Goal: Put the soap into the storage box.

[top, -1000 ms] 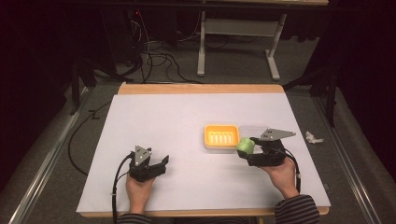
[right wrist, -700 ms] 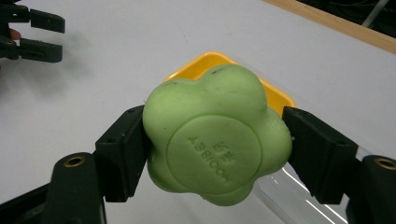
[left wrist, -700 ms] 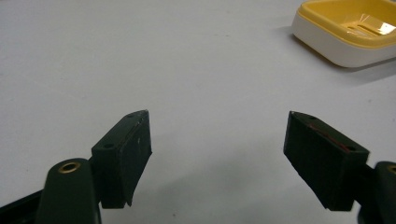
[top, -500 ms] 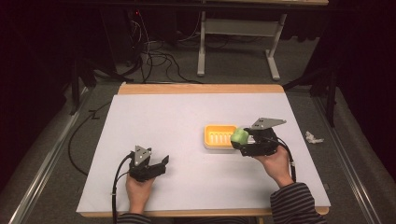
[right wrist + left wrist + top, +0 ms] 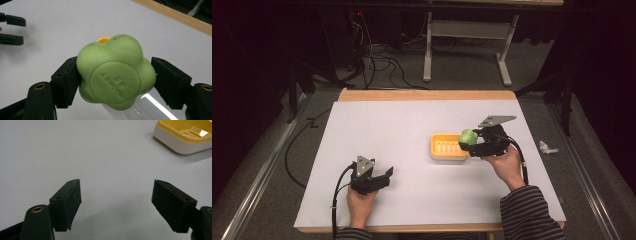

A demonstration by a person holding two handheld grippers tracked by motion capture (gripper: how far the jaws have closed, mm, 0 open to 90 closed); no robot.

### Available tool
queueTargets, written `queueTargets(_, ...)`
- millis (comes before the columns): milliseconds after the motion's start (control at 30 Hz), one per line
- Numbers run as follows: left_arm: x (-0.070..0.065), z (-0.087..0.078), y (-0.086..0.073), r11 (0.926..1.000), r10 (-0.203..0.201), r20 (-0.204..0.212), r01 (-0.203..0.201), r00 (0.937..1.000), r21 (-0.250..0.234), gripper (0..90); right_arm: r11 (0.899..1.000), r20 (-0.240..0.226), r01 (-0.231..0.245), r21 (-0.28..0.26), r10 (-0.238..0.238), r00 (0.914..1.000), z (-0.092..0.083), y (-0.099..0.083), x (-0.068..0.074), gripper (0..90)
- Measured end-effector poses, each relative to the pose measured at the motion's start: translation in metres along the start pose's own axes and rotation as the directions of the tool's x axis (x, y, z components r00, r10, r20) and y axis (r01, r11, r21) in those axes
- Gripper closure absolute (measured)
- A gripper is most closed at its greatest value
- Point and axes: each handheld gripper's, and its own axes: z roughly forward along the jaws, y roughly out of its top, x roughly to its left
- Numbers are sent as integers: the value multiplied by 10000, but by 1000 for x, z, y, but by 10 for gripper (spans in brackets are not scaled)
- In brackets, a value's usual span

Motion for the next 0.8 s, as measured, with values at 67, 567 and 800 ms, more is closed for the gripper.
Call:
queueTargets(67, 0, 0, 0, 10000, 15, -4, -15, 10000, -4, 241, 9999, 10, -99, 55, 99, 10000, 2, 0, -2, 274)
queueTargets(567, 1, -1, 1, 9999, -24, -70, 23, 10000, -146, 239, 9977, -21, -95, 668, 97, 10000, 36, 10, -5, 274)
queueTargets(800, -2, -1, -3, 9988, 482, -72, -482, 9988, -20, 239, 9944, -123, -31, 1054, 44, 9999, 53, 12, -2, 273)
